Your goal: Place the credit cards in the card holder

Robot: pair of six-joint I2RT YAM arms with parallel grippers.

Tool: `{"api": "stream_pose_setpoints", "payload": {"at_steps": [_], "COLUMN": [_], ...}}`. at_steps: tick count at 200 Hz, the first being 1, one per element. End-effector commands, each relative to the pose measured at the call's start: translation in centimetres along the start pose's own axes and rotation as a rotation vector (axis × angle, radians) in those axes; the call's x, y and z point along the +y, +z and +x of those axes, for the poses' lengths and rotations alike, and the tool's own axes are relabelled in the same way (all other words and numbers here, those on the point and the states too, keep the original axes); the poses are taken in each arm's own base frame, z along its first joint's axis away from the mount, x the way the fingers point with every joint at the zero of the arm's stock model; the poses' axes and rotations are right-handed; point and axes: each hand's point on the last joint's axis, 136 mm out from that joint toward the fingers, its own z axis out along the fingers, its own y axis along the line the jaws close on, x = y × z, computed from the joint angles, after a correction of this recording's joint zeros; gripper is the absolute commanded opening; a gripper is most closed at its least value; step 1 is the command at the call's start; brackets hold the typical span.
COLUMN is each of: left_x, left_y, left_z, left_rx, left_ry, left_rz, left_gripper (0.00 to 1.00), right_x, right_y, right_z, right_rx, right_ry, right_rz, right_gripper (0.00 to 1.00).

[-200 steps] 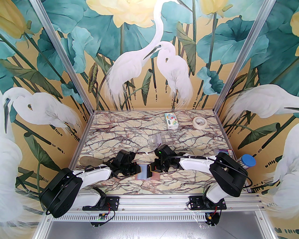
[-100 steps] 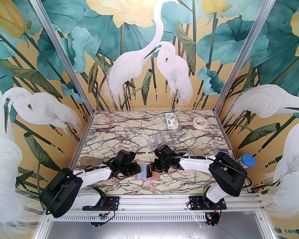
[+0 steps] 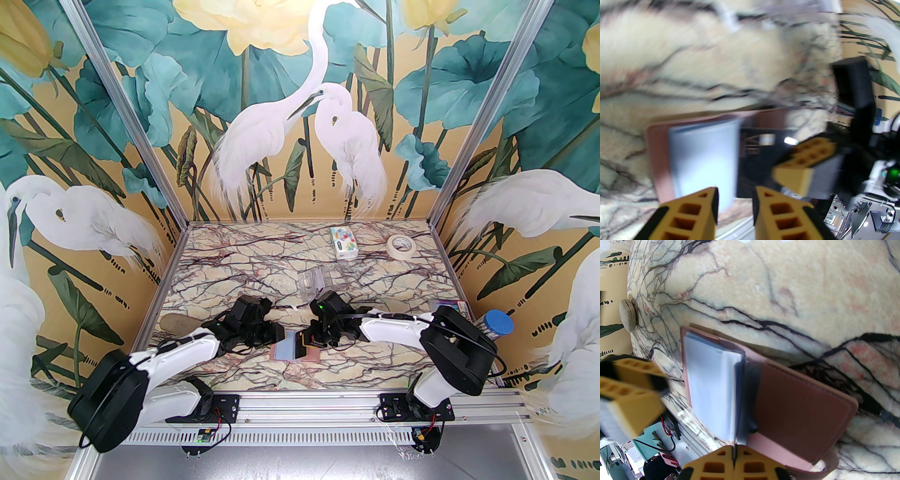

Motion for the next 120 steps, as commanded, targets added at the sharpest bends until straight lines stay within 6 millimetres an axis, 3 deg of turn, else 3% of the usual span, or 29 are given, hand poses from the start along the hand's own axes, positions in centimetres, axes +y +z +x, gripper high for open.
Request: {"api": "stream_pose_setpoints", "payload": {"at_steps": [1, 56, 120], "left_x": [0.5, 4.4, 6.0], "left_y": [-0.2, 1.1, 1.8], "left_z": [0.3, 1.3, 2.1], "left_rx": [0.014, 0.043, 0.063], "left_ry": [0.020, -0.034, -0.060], "left_rz": [-0.041, -0.170, -0.204], "left_gripper": [0.26, 0.14, 0.09], "right_x": [0.1, 0.6, 1.2], "right_y": [-0.2, -0.4, -0.8], "right_z": [-0.1, -0.3, -0.3], "right_rx": [-0.007, -0.020, -0.032], "right_ry": [-0.018, -0.025, -0.036], "right_rz": [0.016, -0.003, -0.027], "right_gripper": [0.00, 0.00, 0.00]}}
